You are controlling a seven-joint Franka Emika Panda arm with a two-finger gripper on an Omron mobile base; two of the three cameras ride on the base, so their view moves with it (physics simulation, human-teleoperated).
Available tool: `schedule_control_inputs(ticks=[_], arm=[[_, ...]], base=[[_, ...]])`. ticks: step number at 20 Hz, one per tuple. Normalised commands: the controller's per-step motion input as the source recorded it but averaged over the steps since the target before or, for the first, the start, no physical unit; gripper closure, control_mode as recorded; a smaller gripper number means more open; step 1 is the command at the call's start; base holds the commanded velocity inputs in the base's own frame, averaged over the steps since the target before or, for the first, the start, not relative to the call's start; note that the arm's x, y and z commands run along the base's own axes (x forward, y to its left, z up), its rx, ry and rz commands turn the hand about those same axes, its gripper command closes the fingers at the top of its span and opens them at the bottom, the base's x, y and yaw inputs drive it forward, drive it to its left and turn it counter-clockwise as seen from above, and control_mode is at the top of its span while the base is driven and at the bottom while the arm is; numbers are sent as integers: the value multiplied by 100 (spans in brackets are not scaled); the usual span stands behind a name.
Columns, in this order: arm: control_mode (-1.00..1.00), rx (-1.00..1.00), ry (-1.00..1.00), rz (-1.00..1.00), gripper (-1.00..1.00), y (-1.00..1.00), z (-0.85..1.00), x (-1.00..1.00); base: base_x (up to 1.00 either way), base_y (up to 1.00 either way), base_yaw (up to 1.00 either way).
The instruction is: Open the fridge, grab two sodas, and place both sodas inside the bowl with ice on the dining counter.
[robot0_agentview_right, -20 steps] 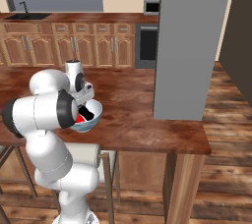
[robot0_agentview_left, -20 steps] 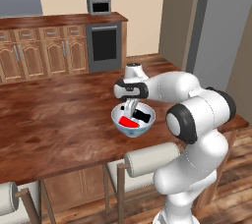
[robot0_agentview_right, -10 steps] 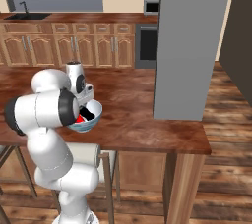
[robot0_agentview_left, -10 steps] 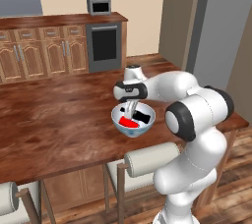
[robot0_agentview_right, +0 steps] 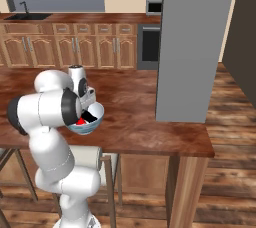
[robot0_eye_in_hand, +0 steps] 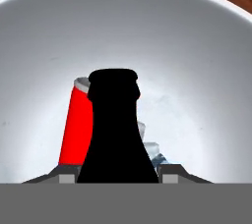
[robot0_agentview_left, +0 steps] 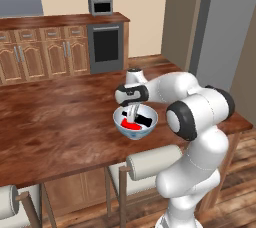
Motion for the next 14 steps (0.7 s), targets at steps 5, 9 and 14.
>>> schedule_control_inputs(ticks=[5, 9, 14], arm=[[-100, 0, 0, 3, -100, 0, -15, 2], [-100, 0, -1, 2, -100, 0, -4, 0], [-100, 0, -9, 0, -100, 0, 16, -22]], base=[[0, 0, 0], [0, 0, 0], [0, 0, 0]])
